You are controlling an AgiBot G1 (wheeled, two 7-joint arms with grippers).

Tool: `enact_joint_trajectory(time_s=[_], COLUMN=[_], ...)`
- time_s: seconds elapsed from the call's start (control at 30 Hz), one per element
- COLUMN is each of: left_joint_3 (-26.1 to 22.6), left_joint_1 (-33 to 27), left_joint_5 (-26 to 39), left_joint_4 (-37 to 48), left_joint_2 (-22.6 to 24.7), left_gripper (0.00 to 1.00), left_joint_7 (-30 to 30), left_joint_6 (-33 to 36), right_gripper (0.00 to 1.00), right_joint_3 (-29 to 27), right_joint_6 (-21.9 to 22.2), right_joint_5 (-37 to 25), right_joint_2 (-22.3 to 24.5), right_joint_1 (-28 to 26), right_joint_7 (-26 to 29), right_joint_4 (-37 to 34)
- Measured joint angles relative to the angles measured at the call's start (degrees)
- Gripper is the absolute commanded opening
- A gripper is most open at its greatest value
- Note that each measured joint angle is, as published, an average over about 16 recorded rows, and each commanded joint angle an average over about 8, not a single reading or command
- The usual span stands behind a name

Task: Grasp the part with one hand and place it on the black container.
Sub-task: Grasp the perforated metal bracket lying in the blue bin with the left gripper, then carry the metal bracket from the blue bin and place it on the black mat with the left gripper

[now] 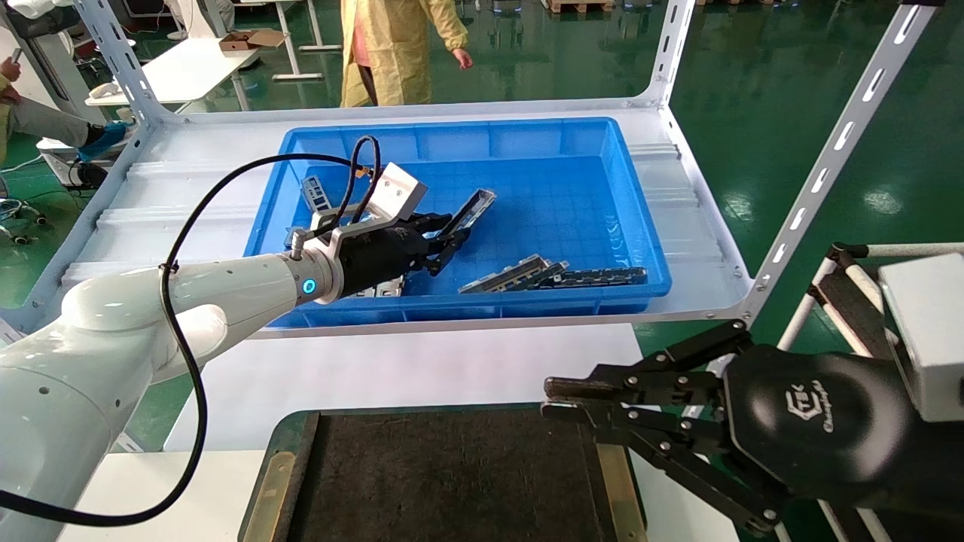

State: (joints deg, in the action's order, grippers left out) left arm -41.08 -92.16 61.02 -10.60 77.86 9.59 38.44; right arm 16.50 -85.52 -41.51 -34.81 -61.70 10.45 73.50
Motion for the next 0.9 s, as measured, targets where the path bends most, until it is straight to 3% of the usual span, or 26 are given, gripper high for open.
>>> enact_joint_trajectory(time_s=[0.47,0.9], left_joint_3=[0.4,2.5], left_joint_1=[-3.2,-3.3], left_joint_5=[-4.5,-9.7], left_joint_4=[-1.0,-1.6], left_joint_2=[-1.2,-6.0], left_gripper=[0.0,0.0], left_joint_7=[1.9,4.4], left_joint_6=[1.0,22.7], right_gripper=[0.0,0.0], right_joint_3=[0.1,0.1], right_joint_6=[0.0,0.0], right_joint_5=[0.0,0.1], right_joint_2=[0.0,0.0], right_joint_1=[0.0,0.0], right_joint_7=[0.0,-0.1], right_joint_4=[0.0,0.0])
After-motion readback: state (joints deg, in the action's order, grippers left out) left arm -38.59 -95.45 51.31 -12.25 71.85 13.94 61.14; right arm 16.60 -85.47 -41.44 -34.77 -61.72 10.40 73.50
